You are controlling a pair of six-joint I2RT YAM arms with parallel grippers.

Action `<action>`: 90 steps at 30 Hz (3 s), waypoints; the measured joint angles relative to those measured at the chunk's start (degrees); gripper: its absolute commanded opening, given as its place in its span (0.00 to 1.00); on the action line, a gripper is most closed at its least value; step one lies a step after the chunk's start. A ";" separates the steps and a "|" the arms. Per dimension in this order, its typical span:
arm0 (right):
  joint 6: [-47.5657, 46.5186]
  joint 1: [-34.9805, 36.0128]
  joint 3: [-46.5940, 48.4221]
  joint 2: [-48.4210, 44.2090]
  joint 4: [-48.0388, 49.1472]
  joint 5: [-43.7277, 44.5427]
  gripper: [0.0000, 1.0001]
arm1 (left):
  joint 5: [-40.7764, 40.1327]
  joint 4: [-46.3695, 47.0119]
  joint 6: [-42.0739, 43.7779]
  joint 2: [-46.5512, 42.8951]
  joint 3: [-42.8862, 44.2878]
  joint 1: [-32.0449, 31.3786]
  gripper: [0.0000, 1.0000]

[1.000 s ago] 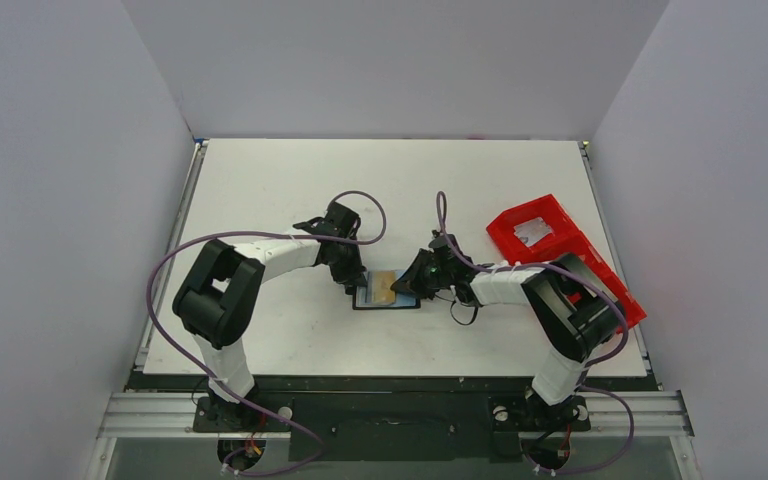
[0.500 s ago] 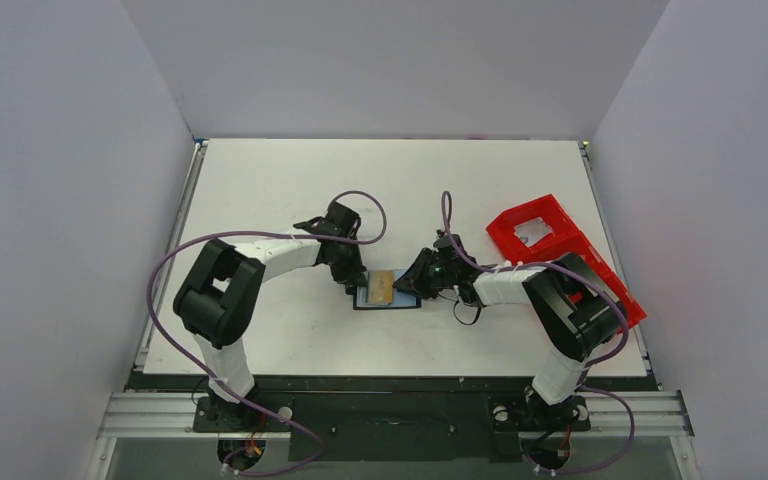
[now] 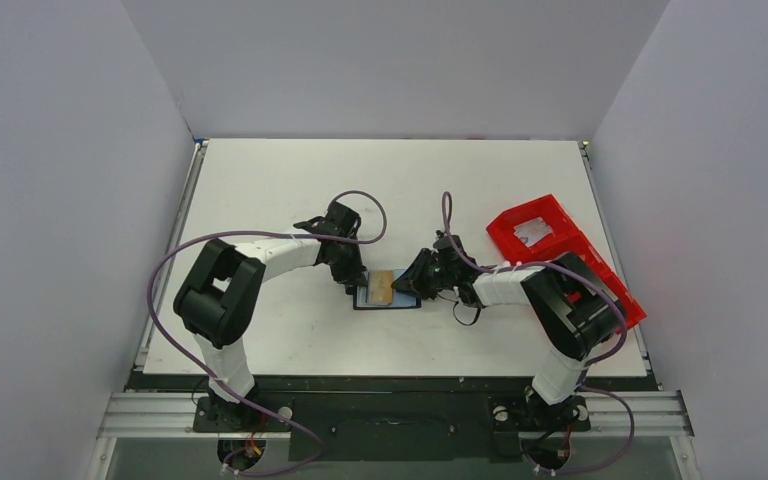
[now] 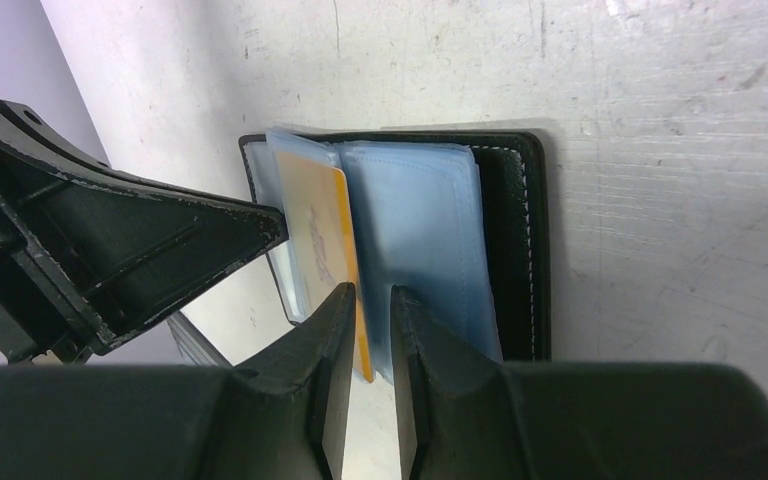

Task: Take the credit cards out of the card holder
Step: Remove the credit card from the card holder.

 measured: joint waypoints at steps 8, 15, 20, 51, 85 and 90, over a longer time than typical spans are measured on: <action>0.33 1.16 0.00 0.20 0.20 -0.04 0.14 | 0.02 0.00 0.00 0.02 0.00 0.00 0.00; 0.39 1.29 0.02 0.68 0.26 -0.11 0.07 | 0.02 0.00 -0.02 0.02 0.00 0.00 0.00; 0.42 1.29 0.02 0.81 0.59 -0.13 0.01 | 0.02 0.00 0.00 0.02 0.00 0.00 0.00; -5.25 -3.91 -4.50 -8.04 -6.43 3.13 0.00 | -0.07 -0.09 0.20 -0.20 0.02 -0.02 0.00; -10.05 -0.26 3.43 -8.76 -14.40 4.04 0.23 | 0.07 -6.86 3.48 2.14 8.68 -4.92 0.03; -10.08 -0.26 3.80 -5.77 -14.14 4.09 0.24 | 0.59 -5.57 3.34 4.74 8.57 -4.92 0.00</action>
